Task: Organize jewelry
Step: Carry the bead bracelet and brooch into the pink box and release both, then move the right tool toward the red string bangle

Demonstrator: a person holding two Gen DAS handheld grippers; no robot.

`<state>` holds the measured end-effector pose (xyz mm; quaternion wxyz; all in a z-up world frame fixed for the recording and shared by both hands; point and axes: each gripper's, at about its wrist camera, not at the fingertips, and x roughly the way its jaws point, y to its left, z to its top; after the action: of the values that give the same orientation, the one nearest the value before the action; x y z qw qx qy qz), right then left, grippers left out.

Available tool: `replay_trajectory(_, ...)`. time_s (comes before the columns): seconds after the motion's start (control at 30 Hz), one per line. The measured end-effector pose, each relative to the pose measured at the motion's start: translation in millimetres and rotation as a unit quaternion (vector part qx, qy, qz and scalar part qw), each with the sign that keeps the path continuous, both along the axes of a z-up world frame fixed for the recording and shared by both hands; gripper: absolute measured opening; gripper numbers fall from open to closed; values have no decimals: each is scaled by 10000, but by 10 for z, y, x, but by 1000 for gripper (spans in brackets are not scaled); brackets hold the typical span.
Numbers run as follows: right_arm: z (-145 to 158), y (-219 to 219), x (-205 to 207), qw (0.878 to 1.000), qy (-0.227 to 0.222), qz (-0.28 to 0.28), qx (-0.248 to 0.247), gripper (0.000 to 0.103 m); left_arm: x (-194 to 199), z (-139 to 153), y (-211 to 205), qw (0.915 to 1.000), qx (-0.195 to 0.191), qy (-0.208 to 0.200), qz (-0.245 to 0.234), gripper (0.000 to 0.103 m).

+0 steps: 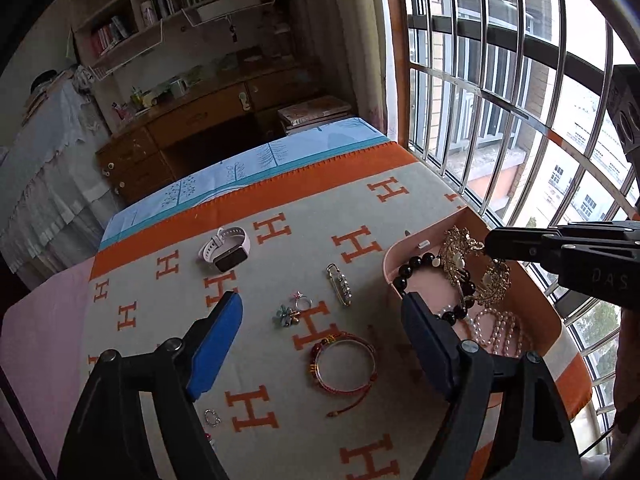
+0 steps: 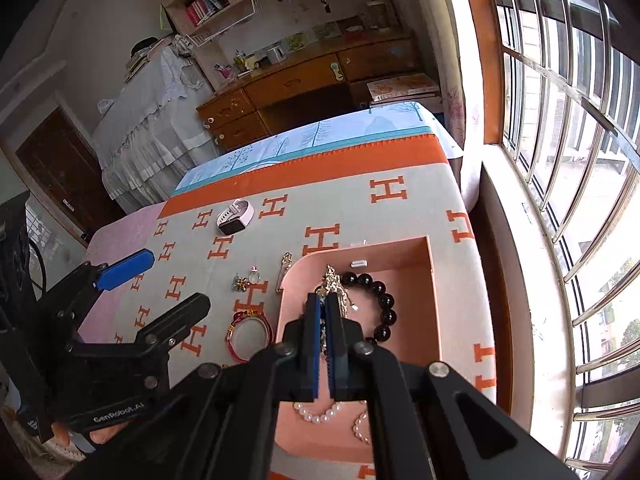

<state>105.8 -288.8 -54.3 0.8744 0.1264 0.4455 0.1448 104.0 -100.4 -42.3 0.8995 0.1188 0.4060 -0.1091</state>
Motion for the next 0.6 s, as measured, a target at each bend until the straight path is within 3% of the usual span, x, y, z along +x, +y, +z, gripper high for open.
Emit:
replay_trajectory(0.2,-97,88,209,9996,142,-198,-109,5,-53,-51,336,9991,-180,104,361,80)
replay_trajectory(0.3,-194,49,260,9983,351,-425,-174,11,-83,-70,448,9984,-280,136,465,80)
replay_trajectory(0.6,-267,79,7,9967,549,-569,-188,16,-225,-97,578,9979,-354,113,534,80)
